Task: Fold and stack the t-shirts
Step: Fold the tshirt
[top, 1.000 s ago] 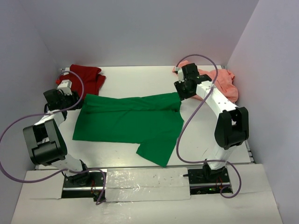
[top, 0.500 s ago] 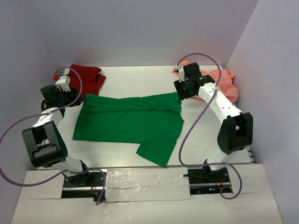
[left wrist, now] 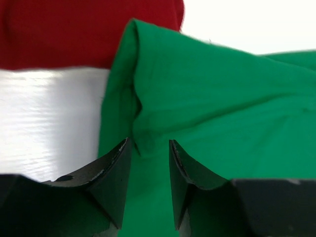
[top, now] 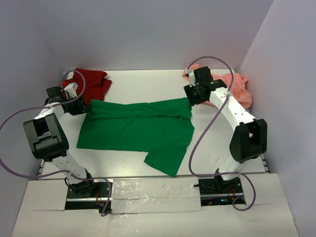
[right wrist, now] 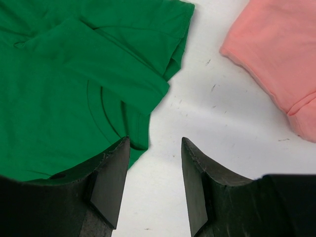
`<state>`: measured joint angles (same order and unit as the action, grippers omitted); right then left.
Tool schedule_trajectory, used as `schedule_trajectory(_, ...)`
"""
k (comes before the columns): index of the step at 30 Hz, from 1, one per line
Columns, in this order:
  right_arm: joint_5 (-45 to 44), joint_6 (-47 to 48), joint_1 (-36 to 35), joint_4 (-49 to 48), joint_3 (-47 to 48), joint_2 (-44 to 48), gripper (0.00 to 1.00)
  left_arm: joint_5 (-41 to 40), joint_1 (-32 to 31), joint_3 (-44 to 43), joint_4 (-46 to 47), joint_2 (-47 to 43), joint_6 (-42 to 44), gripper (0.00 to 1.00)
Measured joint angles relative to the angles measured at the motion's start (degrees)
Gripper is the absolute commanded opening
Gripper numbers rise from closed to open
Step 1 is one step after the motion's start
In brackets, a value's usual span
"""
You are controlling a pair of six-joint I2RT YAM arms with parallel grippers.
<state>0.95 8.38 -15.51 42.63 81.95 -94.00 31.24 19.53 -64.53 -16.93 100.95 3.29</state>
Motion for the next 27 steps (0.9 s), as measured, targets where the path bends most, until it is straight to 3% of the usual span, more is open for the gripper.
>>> schedule_trajectory(15, -0.1, 0.2, 0.0, -0.2, 0.0, -0.1, 0.54, 2.1, -0.3, -5.7, -16.9, 4.9, 3.4, 0.43)
schedule_trajectory(27, 0.0, 0.4, 0.0, -0.8, -0.2, -0.1, 0.54, -0.1, -0.3, -5.7, -18.1, 6.0, 4.5, 0.41)
